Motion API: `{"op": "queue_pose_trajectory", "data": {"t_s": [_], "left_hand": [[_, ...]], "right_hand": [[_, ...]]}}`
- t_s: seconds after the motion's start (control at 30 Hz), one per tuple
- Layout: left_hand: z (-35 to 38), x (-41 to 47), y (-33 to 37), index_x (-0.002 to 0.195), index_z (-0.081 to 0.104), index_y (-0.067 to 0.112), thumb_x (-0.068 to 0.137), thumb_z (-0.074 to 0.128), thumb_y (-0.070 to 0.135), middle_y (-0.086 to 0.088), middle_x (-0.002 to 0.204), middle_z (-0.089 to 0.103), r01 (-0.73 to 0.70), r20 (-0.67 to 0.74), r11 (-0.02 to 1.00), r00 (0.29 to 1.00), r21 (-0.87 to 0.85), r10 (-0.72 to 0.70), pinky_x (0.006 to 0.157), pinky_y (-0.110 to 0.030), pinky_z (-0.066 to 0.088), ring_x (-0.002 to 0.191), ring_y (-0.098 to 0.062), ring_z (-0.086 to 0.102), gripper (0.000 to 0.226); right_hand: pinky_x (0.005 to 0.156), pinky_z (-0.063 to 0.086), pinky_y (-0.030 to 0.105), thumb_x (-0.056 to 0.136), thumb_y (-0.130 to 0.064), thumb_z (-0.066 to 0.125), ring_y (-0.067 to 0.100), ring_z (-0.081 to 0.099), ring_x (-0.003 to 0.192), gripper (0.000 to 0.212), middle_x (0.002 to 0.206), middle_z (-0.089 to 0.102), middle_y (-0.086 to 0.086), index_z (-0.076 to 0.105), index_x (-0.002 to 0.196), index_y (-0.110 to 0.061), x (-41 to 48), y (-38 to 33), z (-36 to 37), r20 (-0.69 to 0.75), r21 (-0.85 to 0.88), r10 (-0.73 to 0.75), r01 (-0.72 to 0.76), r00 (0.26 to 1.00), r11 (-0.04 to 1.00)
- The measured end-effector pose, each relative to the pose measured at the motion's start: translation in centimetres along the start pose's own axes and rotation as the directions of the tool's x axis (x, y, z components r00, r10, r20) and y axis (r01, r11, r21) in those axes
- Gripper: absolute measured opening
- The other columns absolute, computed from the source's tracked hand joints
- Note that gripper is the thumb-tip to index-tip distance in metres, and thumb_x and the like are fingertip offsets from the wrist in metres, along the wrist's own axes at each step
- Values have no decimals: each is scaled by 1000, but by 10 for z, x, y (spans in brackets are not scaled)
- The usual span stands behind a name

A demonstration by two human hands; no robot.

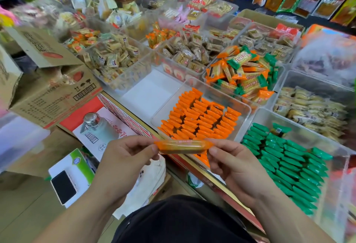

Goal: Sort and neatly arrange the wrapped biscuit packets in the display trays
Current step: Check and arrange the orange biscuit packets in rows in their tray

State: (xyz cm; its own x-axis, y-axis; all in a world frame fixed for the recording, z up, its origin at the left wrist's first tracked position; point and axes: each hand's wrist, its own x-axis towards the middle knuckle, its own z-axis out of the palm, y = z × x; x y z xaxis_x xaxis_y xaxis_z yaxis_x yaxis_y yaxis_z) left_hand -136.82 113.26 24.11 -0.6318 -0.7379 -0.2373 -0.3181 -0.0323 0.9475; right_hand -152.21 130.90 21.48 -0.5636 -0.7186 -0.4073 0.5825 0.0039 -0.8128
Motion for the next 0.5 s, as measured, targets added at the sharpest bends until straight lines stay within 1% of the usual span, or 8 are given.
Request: {"op": "queue_pose_trajectory", "data": {"t_s": [0.03, 0.07, 0.1, 0.17, 0.23, 0.3, 0.4, 0.5], "left_hand": [[-3, 3, 0, 79, 80, 19, 87, 72, 4, -7, 69, 70, 22, 10, 1000, 1000, -15, -22, 64, -29, 49, 64, -14, 58, 18], [-6, 7, 1, 81, 80, 18, 87, 74, 8, -8, 71, 69, 61, 38, 997, 998, -40, -59, 67, -31, 47, 66, -16, 54, 13], [-8, 9, 2, 84, 80, 15, 86, 76, 12, -10, 75, 68, 112, 88, 991, 990, -73, -106, 70, -34, 45, 70, -19, 52, 6], [-8, 14, 3, 87, 79, 8, 84, 74, 14, -14, 82, 69, 234, 194, 958, 960, -165, -201, 74, -38, 41, 74, -23, 50, 8], [-6, 18, 3, 85, 78, 5, 78, 71, 15, -15, 79, 69, 319, 236, 914, 936, -252, -261, 70, -35, 42, 70, -22, 54, 14], [-3, 21, 6, 82, 76, 4, 72, 70, 17, -13, 72, 67, 343, 241, 895, 930, -287, -279, 63, -31, 42, 62, -18, 55, 18], [-1, 26, 5, 80, 78, 6, 72, 71, 18, -13, 70, 65, 351, 242, 893, 927, -283, -288, 61, -30, 41, 59, -17, 55, 16], [1, 33, 2, 85, 78, 6, 80, 71, 16, -19, 78, 64, 323, 227, 914, 936, -244, -270, 63, -32, 42, 64, -21, 53, 13]], "right_hand": [[52, 35, 23, 76, -14, 70, 15, 41, 55, 8, 62, 51, 8, 77, 72, -11, 2, -1, 1, -22, -77, 7, -8, 1000, 997], [52, 31, 23, 78, -20, 71, 15, 36, 54, 16, 59, 45, 6, 71, 62, -15, 4, 0, 1, -42, -123, 22, -27, 999, 992], [51, 28, 23, 79, -23, 70, 14, 33, 54, 23, 58, 40, 5, 66, 58, -17, 6, 0, 1, -59, -111, 64, -70, 996, 991], [46, 25, 22, 82, -19, 69, 12, 32, 50, 23, 59, 37, 4, 58, 62, -14, 11, 3, 2, -57, 59, 190, -186, 980, 981], [43, 23, 21, 84, -14, 67, 10, 35, 46, 16, 59, 39, 2, 55, 73, -12, 14, 8, 4, -24, 219, 301, -289, 953, 932], [43, 21, 20, 83, -12, 67, 9, 35, 43, 14, 58, 38, 0, 55, 76, -14, 18, 14, 5, -3, 282, 343, -328, 939, 902], [46, 12, 20, 84, -15, 67, 6, 26, 42, 22, 55, 29, -4, 50, 69, -18, 22, 16, 3, 9, 314, 338, -324, 941, 892], [44, 9, 21, 85, -19, 67, 6, 22, 39, 30, 52, 25, -4, 50, 61, -21, 25, 11, -2, -43, 229, 303, -286, 952, 931]]}}
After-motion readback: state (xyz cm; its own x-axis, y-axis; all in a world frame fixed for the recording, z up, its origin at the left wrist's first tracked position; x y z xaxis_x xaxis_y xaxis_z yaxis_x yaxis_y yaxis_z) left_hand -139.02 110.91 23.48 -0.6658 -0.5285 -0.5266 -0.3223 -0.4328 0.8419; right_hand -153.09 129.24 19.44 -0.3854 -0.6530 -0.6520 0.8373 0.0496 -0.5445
